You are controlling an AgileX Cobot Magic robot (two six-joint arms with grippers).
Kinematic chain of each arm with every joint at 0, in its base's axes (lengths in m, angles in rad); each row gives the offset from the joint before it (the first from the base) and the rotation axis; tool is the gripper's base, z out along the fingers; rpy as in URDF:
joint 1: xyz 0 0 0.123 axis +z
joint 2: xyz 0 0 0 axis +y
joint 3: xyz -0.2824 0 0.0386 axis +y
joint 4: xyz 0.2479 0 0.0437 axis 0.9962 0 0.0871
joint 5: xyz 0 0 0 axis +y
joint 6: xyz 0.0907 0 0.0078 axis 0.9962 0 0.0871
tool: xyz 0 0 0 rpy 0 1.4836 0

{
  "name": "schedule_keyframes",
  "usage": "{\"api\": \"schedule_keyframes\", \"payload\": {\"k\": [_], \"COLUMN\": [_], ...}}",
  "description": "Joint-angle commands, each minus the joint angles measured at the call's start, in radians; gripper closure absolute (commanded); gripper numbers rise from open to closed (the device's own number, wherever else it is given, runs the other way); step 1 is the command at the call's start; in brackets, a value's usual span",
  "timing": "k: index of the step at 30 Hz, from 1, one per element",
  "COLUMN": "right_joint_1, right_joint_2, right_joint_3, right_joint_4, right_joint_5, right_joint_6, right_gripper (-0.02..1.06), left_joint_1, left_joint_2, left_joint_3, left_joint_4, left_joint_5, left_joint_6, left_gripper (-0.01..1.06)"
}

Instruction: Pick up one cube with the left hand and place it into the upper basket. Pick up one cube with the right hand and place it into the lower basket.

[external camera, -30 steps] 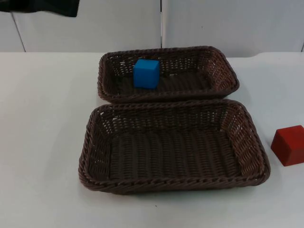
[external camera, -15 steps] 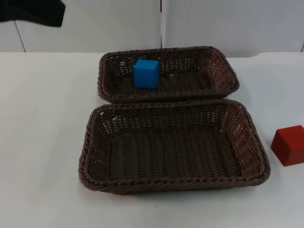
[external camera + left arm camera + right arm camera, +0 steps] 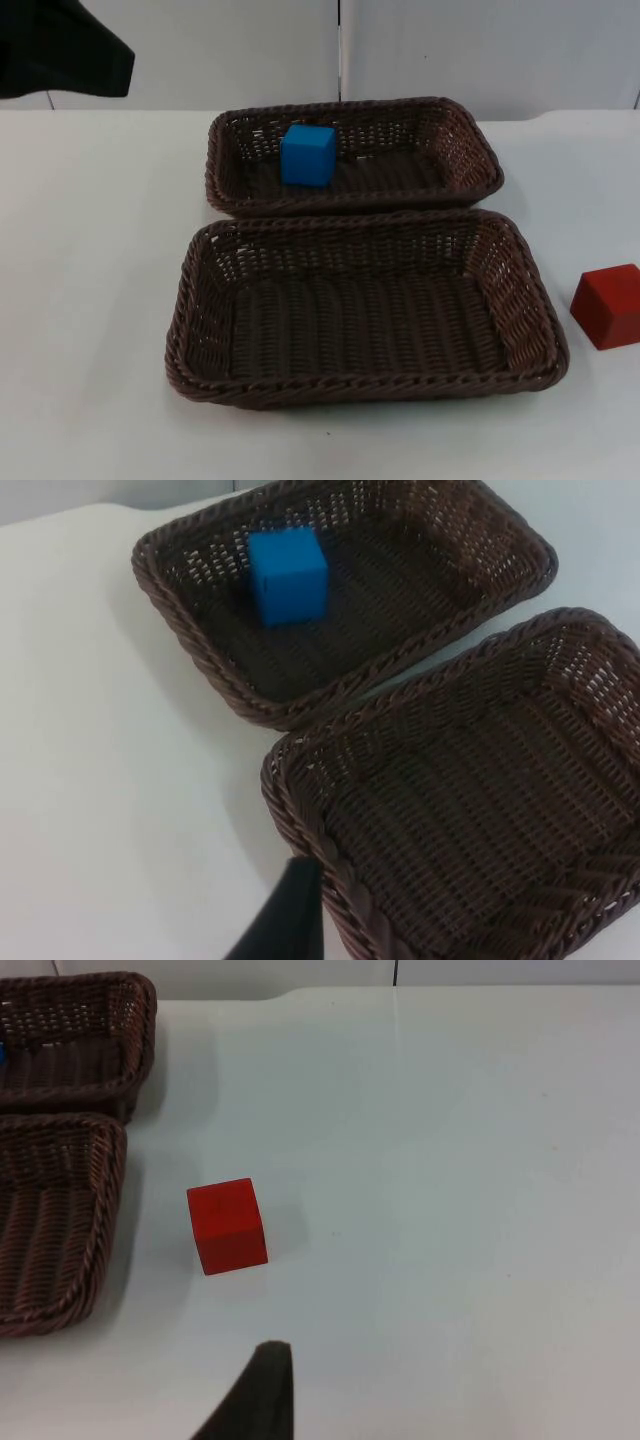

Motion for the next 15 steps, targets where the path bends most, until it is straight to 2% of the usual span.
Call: {"api": "schedule_keyframes", "payload": {"k": [1, 15], "right_joint_1": [-0.004, -0.004], "right_joint_2": [-0.004, -0.004], "right_joint_3": [0.002, 0.001], "right_joint_4": [0.001, 0.031], "right_joint_5": [-0.006, -0.008], "right_joint_6": [-0.005, 0.0], "right_gripper": [-0.01, -0.01], "left_joint_1": [-0.002, -0.002], "left_joint_2": [-0.013, -0.032], "left_joint_3": [0.002, 0.002], "left_joint_4": [-0.011, -0.011], "left_joint_5": [-0.007, -0.003], "left_joint_6": [-0.006, -0.006], "left_gripper": [0.11, 0.11]}}
